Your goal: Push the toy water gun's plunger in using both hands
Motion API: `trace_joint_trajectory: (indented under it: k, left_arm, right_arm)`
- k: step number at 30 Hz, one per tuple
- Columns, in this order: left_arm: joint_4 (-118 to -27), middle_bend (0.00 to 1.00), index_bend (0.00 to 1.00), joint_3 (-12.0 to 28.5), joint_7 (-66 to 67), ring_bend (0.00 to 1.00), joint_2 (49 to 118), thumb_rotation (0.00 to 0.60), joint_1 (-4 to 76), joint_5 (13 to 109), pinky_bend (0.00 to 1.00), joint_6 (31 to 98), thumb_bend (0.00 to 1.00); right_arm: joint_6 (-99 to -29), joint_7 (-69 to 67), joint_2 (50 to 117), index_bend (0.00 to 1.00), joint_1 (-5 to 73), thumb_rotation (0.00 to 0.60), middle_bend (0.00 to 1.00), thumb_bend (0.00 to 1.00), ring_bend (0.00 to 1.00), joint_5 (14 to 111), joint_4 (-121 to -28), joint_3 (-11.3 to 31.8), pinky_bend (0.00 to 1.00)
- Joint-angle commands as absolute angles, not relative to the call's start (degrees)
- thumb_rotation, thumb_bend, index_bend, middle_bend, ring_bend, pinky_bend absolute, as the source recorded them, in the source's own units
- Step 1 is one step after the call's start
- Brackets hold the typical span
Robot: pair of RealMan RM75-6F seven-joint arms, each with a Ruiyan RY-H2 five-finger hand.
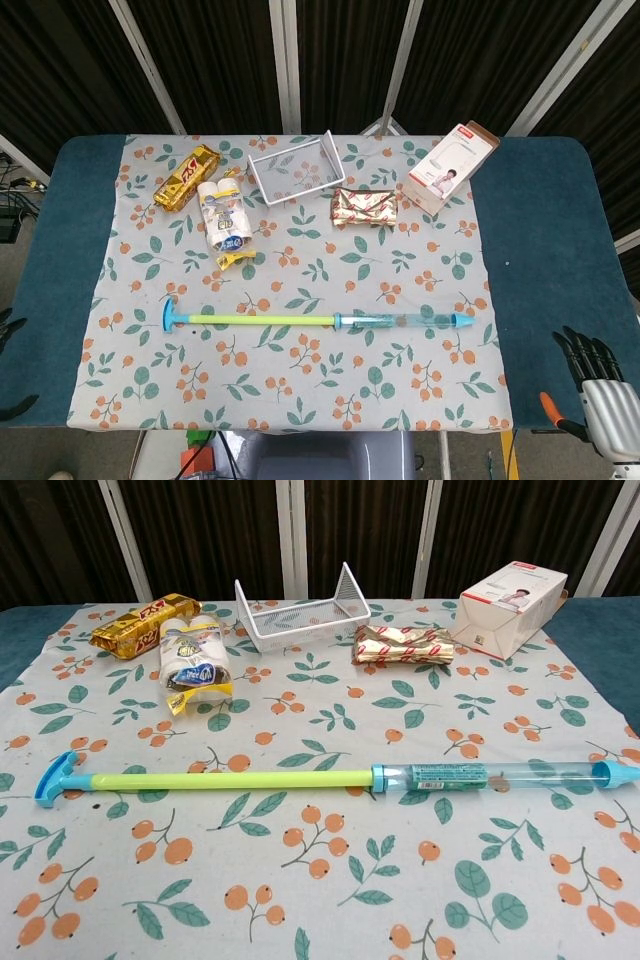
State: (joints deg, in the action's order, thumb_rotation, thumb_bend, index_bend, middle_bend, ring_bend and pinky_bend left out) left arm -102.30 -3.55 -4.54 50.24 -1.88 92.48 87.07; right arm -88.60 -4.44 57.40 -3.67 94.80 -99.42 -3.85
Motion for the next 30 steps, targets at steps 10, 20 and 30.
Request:
trace_joint_trajectory:
  k: [10,20,30]
  left_arm:
    - [-112.0,0.11,0.27,3.5,16.5,0.01,55.2,0.6,10.4,83.4,0.12,72.8,0.22]
    - [-111.8,0.18,0.36,8.0,36.0,0.05,70.3,0.6,20.7,63.5,0.16,65.5,0.27]
    - [-107.6,0.19,0.39,8.5,45.4,0.05,79.4,0.6,26.2,53.9,0.16,67.5,0.28]
  right_arm:
    - [-88.1,-4.4,57.4,0.0,-3.5,0.6,0.0,0.37,0.0,94.2,-99.6,-3.8,0.0]
    - [-87.2,-5.5,57.1,0.0,-3.1,0.6,0.0,0.37,0.0,93.5,-99.8,-3.8,0.0]
    - [-85.5,-5.5,57.0,0.0,-2.4,0.6,0.0,0.37,0.0,92.5,-100.3,-3.7,0.0]
